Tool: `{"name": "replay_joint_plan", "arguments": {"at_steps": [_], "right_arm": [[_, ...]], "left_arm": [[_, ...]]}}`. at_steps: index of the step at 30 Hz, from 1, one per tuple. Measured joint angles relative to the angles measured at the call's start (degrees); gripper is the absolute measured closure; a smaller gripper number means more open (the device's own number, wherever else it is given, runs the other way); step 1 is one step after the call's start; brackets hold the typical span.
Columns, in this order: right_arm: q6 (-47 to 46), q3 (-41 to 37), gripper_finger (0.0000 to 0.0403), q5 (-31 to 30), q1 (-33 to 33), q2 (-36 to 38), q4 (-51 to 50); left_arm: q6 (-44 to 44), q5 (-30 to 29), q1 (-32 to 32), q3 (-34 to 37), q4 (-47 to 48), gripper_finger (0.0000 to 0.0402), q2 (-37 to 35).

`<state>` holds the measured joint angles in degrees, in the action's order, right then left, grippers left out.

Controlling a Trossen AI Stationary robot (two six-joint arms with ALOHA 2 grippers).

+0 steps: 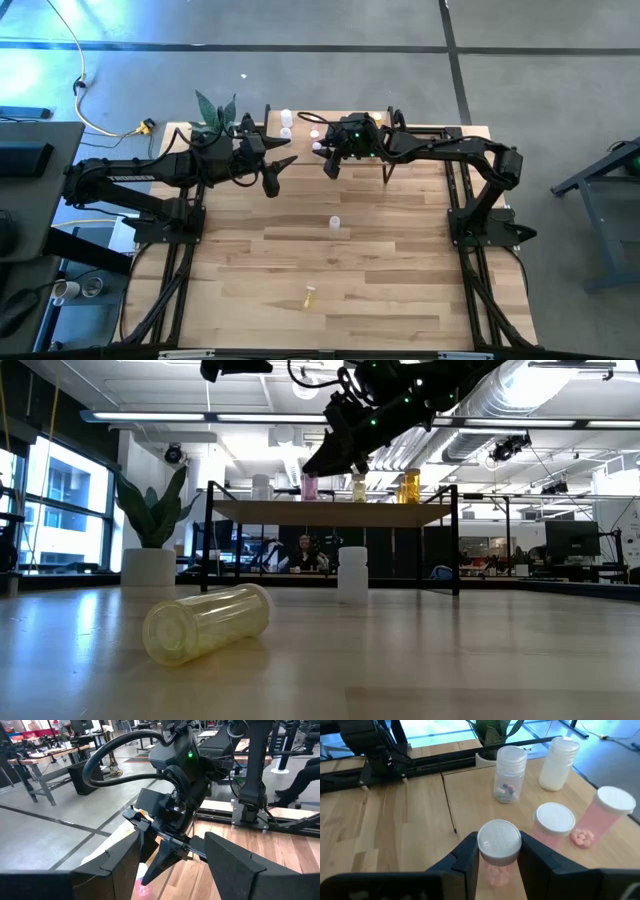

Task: Pick and place medicine bottles onto shelf by color
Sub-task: Put the pink pill bottle aligned with the other pink pill bottles on the shelf

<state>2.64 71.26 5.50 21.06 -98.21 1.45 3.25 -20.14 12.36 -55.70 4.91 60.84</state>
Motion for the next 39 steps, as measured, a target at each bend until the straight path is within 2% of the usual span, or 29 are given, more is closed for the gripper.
{"name": "replay_joint_plan", "arguments": {"at_steps": [22,29,33,39], "right_arm": [[1.3,0.0,0.0300,1.4,0.0,-0.5,-0.4],[1.3,0.0,0.0277,1.4,0.0,-0.5,-0.4],[1.8,0.0,0.0263,-1.1,0.0,-0.5,-0.4],[1.9,0.0,0.0249,-1.6,0.0,-0.5,0.1]], "left_arm": [[0.0,0.0,0.0,0.0,0.0,0.0192,0.0],[0.0,0.0,0.0,0.0,0.0,0.0193,0.0],[0.0,0.0,0.0,0.0,0.0,0.0192,0.0],[0.0,0.0,0.0,0.0,0.0,0.0193,0.0]]}}
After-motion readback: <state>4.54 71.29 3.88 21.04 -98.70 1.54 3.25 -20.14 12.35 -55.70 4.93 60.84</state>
